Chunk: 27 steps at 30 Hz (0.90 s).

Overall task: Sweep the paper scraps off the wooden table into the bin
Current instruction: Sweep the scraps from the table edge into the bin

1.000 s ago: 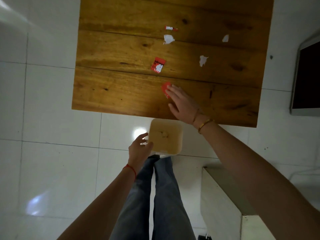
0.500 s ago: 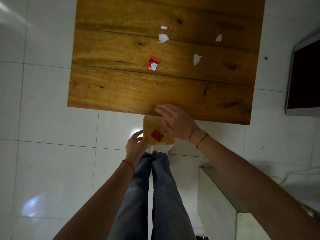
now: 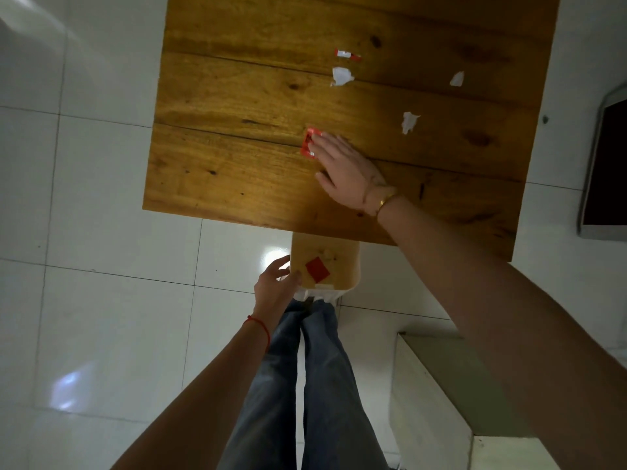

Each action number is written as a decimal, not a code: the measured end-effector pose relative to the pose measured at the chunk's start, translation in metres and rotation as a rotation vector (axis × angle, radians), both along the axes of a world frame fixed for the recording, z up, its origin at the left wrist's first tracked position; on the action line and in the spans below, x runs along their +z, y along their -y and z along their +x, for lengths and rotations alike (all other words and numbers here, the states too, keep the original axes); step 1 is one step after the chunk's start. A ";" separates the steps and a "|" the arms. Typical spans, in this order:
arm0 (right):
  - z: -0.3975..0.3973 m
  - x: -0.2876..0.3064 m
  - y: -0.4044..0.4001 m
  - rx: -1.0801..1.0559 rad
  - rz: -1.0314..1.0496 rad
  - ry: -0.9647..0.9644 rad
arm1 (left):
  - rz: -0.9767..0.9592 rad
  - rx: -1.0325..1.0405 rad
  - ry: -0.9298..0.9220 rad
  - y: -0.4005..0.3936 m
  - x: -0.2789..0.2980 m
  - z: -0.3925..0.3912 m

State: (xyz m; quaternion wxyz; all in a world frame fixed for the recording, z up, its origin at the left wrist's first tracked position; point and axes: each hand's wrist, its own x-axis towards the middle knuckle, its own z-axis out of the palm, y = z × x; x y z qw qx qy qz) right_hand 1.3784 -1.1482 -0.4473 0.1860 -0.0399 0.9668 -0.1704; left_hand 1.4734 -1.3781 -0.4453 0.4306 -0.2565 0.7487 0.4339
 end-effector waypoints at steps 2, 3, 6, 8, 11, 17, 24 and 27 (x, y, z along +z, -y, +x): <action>0.025 0.001 0.010 0.079 -0.004 -0.020 | -0.007 -0.015 0.001 0.000 0.000 -0.001; 0.040 0.002 0.014 0.117 -0.015 -0.022 | -0.012 -0.025 0.003 0.000 0.000 -0.001; 0.086 0.003 0.029 0.265 0.008 -0.020 | -0.011 -0.039 0.006 0.000 0.003 -0.001; 0.115 0.003 0.038 0.305 -0.042 -0.015 | 0.000 -0.033 0.009 0.000 0.005 0.001; 0.148 0.001 0.050 0.297 -0.196 0.005 | 0.002 -0.035 0.008 0.000 0.007 0.004; 0.127 0.004 0.017 -0.142 -0.115 -0.129 | -0.007 -0.096 -0.011 -0.005 0.007 0.010; 0.055 0.002 -0.075 -0.537 0.060 -0.080 | 0.001 -0.137 -0.004 -0.023 0.005 0.016; 0.044 -0.003 -0.090 -0.531 0.009 0.005 | -0.003 -0.126 0.018 -0.029 0.003 0.016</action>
